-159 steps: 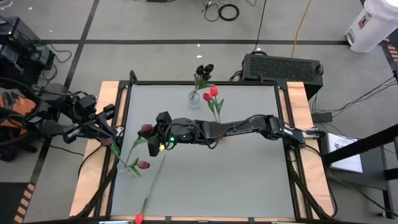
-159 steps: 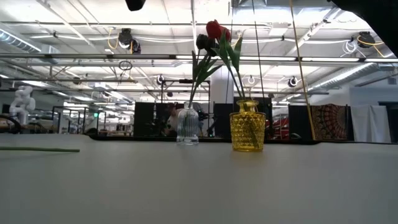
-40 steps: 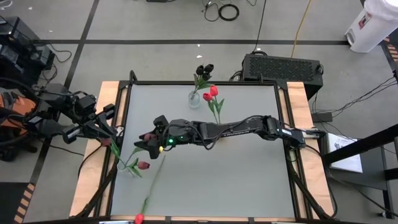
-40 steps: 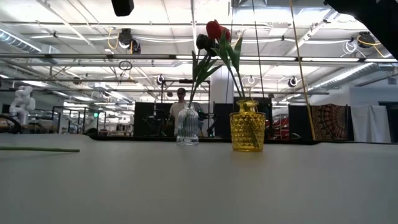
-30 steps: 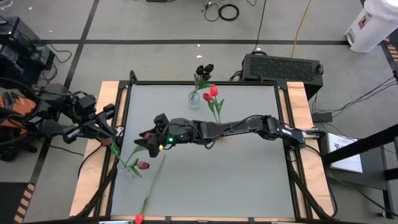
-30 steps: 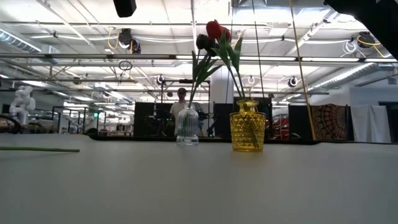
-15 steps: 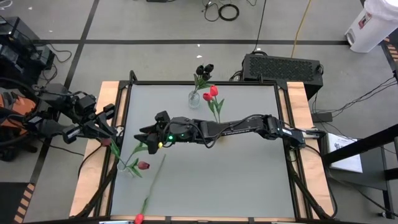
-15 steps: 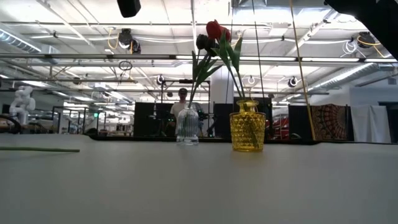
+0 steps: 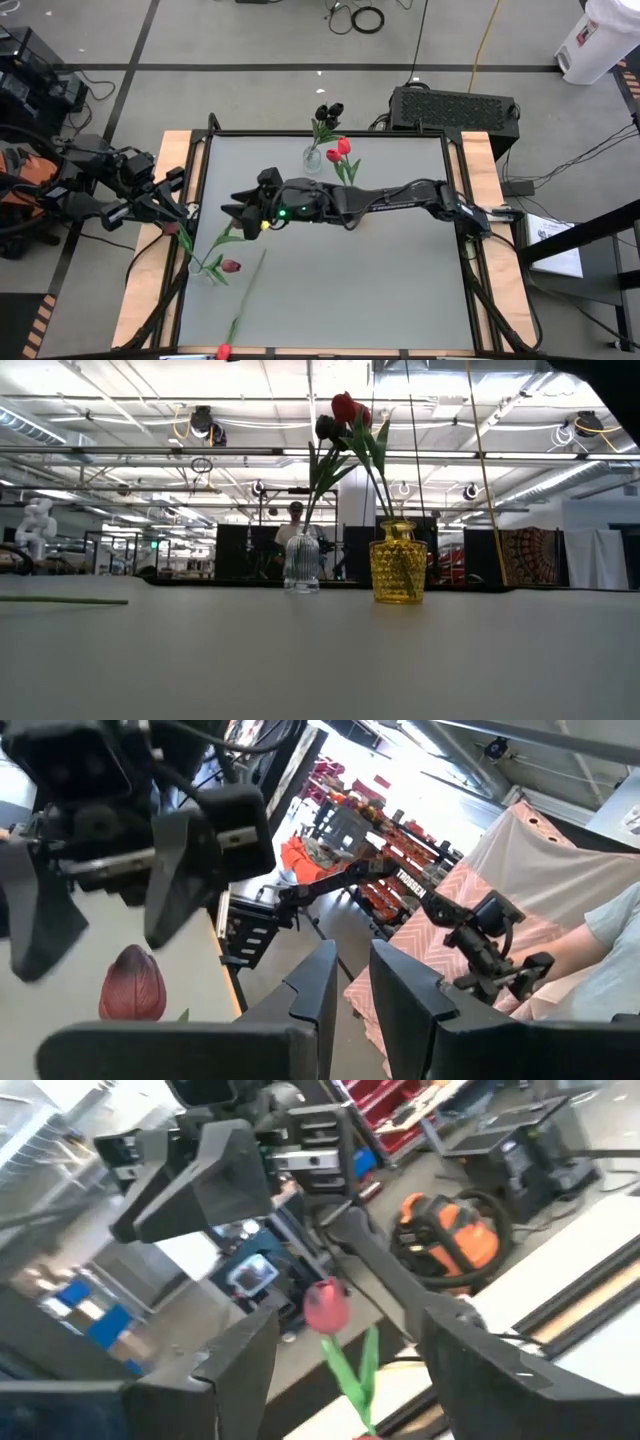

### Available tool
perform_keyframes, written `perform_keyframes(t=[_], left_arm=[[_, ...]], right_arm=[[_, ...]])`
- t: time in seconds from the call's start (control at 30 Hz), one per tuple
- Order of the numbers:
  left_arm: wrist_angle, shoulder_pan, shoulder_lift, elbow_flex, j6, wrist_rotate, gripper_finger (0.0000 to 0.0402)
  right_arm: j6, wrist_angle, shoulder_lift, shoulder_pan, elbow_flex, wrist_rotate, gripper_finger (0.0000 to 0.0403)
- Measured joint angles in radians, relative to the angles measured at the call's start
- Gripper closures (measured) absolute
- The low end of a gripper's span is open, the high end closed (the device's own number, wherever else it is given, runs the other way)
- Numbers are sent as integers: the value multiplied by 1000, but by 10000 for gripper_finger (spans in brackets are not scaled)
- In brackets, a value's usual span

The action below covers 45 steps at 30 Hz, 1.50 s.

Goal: Sort flowers into vase by color
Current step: Put the red tulip into the bottom transparent bin

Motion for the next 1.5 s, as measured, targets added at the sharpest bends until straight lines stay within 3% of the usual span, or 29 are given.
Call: perform_keyframes(t=[0.33,0.5,0.83,1.13,1.5], left_arm=[[0,0,0,0,0,0,333],[-2,0,0,0,-1,0,333],[-4,0,0,0,0,0,333],[-5,0,0,0,0,0,333],[-4,0,0,0,0,0,333]], right_arm=[[-4,-171,-59,1,0,76,166],[50,-292,-106,2,0,111,184],[143,-551,-190,8,0,126,251],[103,-614,-204,27,0,115,392],[127,-612,-195,28,-1,96,402]])
